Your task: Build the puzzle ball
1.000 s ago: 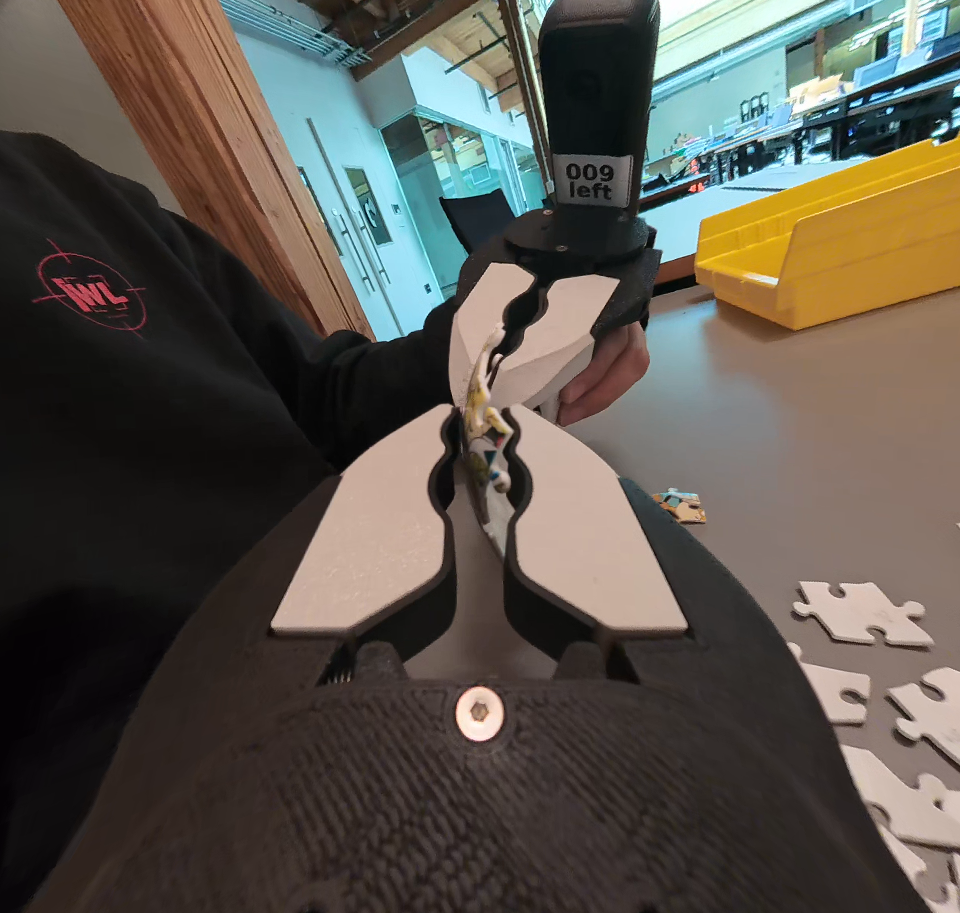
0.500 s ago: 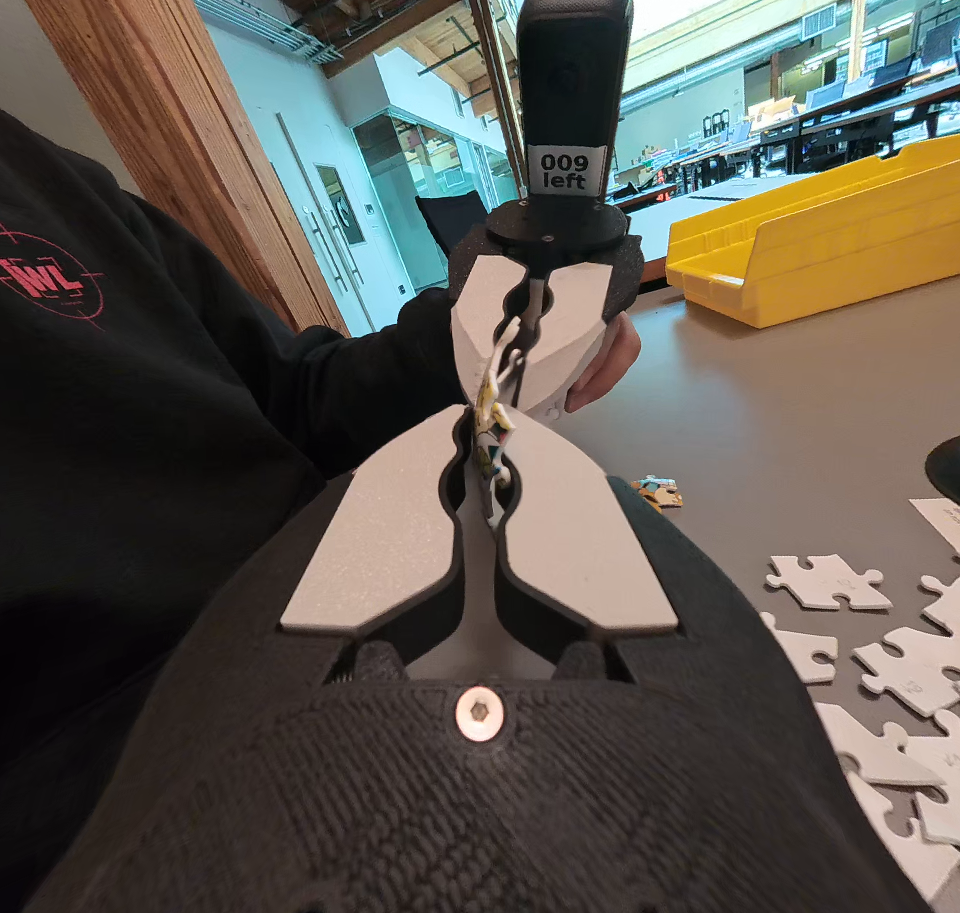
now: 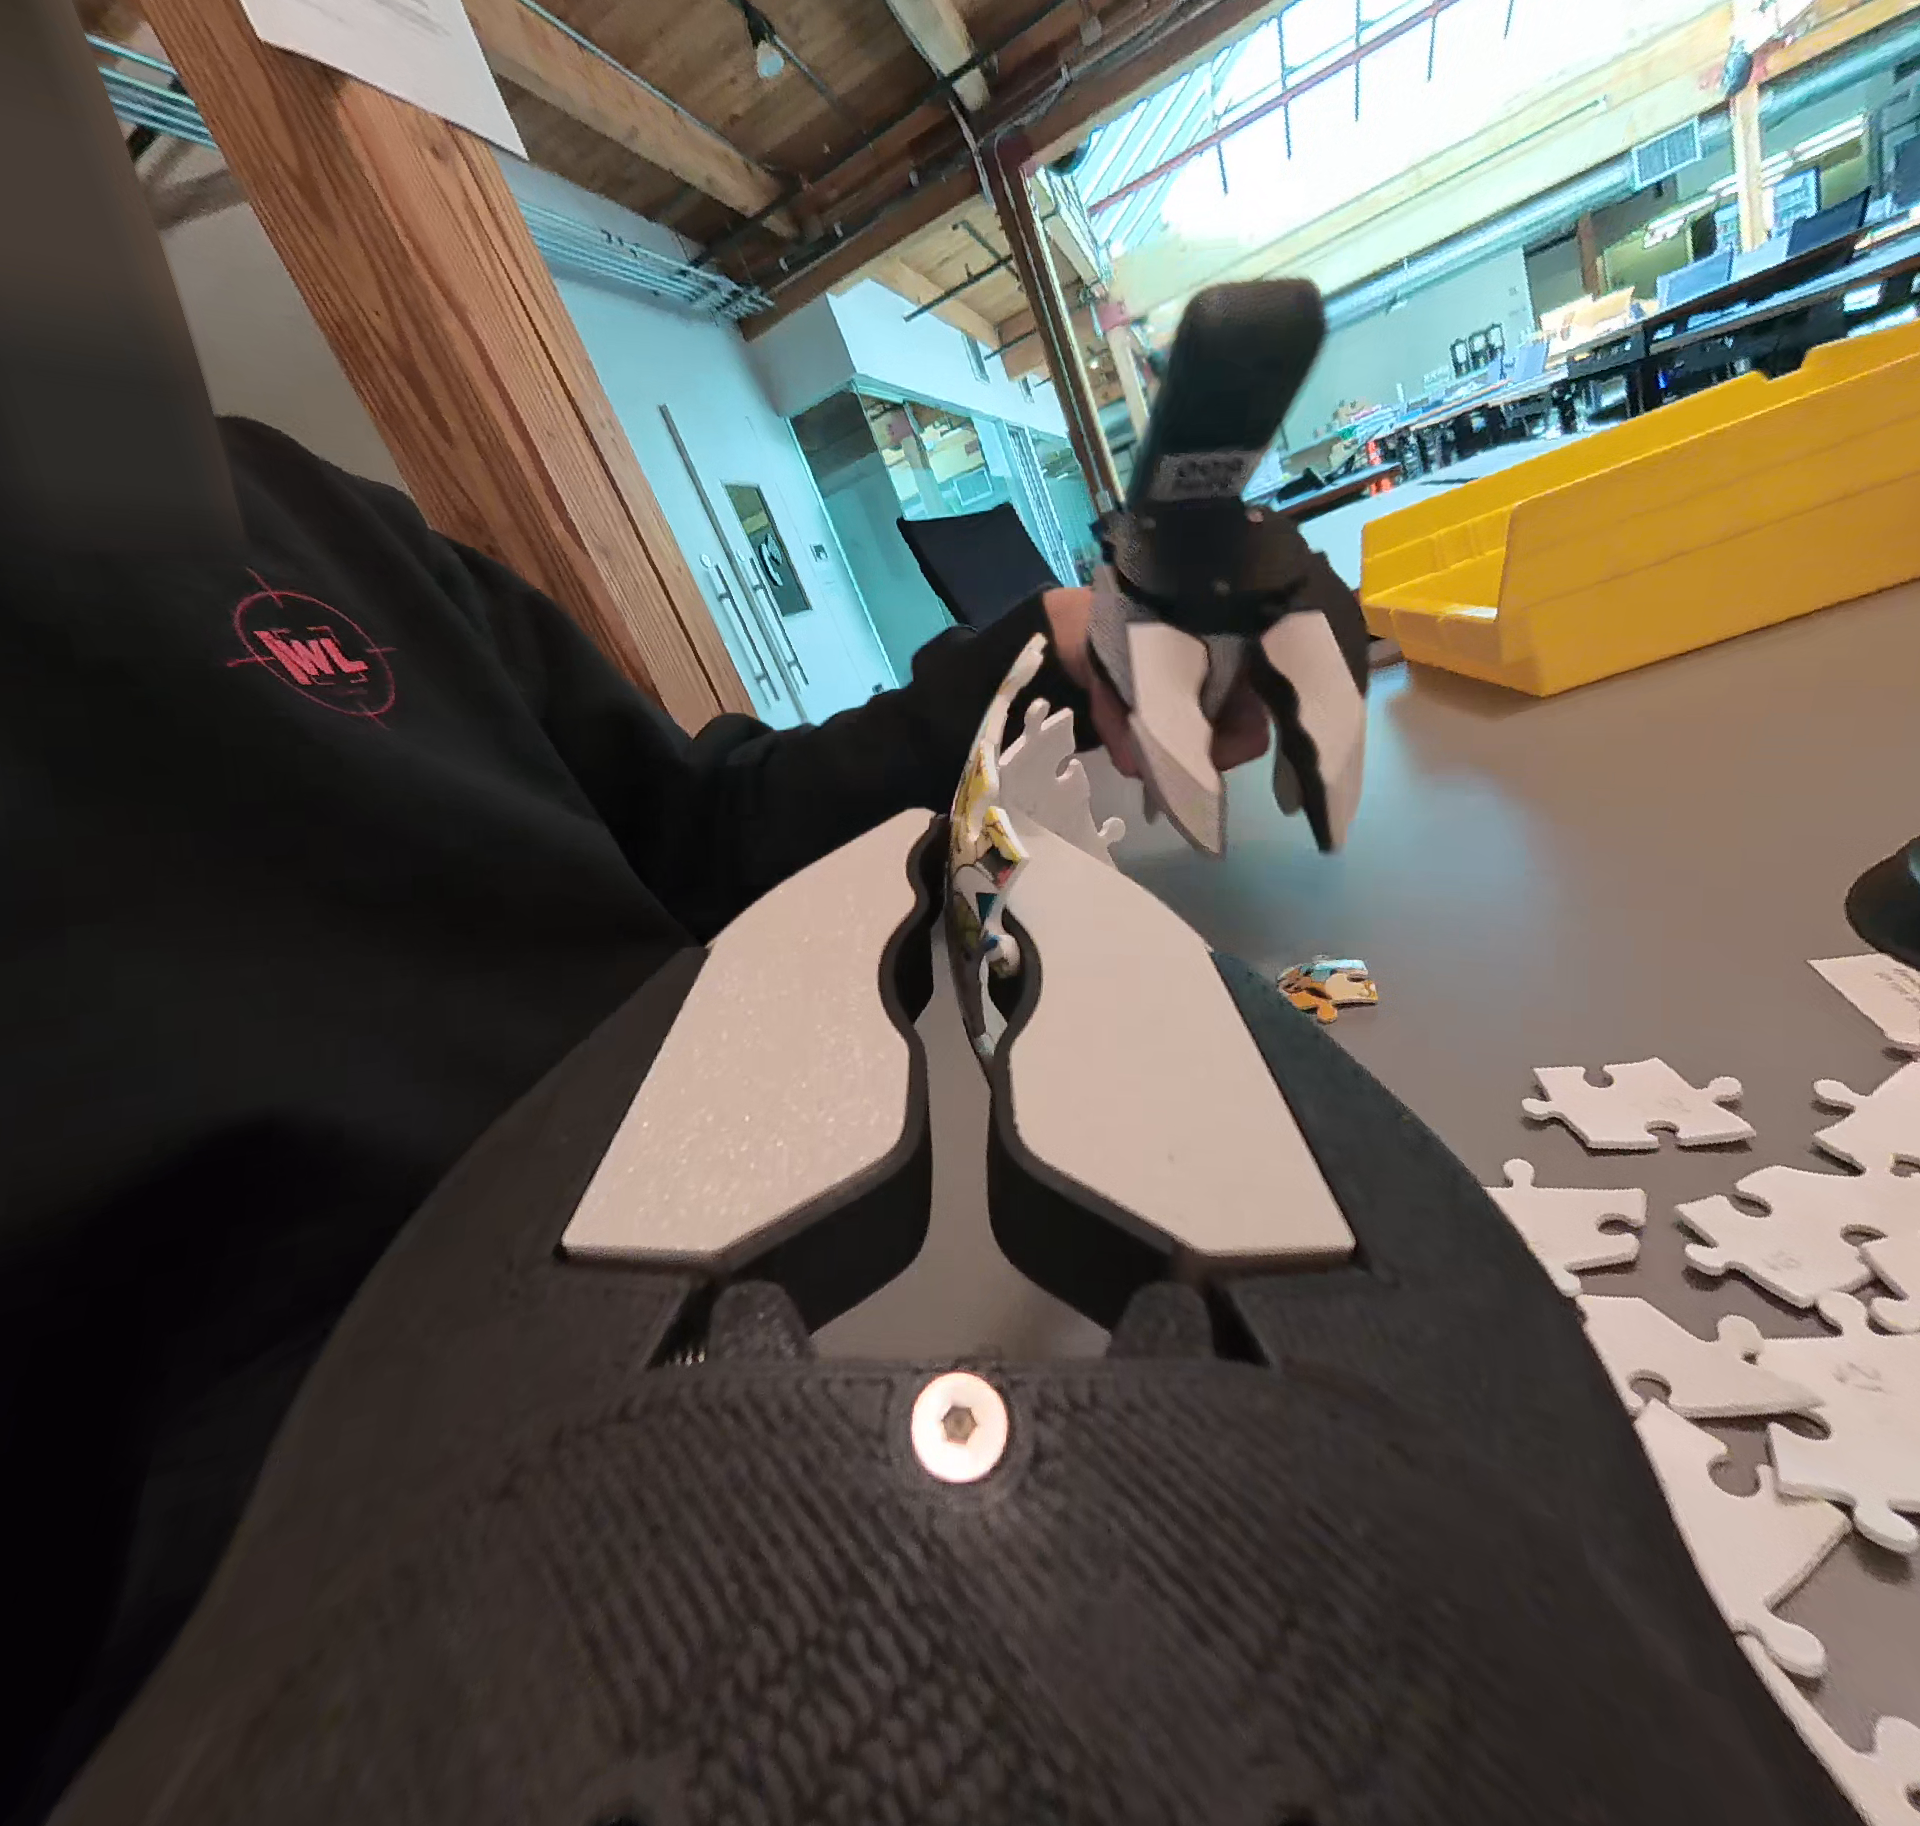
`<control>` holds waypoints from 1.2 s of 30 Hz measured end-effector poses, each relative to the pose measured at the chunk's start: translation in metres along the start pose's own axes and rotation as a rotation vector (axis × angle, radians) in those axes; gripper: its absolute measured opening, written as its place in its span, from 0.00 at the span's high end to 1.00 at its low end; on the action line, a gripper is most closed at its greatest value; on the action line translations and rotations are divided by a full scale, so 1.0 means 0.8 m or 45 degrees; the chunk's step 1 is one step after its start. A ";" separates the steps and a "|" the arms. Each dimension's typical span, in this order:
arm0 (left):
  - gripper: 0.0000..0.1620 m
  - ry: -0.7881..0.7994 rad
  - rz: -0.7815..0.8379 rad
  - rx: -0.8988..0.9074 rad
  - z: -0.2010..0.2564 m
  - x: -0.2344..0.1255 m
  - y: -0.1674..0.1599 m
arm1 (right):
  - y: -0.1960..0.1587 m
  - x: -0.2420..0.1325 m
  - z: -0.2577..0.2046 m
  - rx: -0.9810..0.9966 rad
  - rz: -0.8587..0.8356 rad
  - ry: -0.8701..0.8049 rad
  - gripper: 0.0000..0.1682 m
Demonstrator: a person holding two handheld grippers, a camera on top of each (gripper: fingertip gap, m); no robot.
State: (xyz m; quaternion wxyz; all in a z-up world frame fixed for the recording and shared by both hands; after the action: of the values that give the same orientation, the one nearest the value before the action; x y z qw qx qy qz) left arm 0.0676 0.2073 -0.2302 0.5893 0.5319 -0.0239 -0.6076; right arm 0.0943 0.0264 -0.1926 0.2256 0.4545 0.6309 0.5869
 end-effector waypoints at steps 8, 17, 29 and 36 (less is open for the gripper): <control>0.77 0.017 -0.146 0.139 -0.039 0.027 -0.035 | 0.002 -0.003 -0.003 -0.010 0.010 0.026 0.97; 0.79 0.174 -0.111 0.302 -0.037 0.042 -0.036 | 0.002 -0.001 -0.004 0.001 0.020 0.034 0.97; 0.89 0.328 -0.014 0.624 -0.018 0.044 -0.030 | 0.001 0.000 -0.004 0.016 0.032 0.041 0.97; 0.93 0.424 0.016 0.780 0.001 0.042 -0.036 | 0.002 0.000 -0.004 0.007 0.029 0.037 0.97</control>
State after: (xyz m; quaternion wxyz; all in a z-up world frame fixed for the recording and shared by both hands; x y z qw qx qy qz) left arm 0.0562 0.1903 -0.2695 0.4019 0.7757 -0.1119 -0.4735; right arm 0.0922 0.0244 -0.1905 0.2086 0.4536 0.6306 0.5942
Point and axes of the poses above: each gripper's, where its closed fingertips meet, x out along the fingers, y out of its top, z = x × y across the jaws, the point moved 4 cm from there along -x, back along the fingers, and after that the axes turned 10 degrees about -x, right-handed, at the moved point
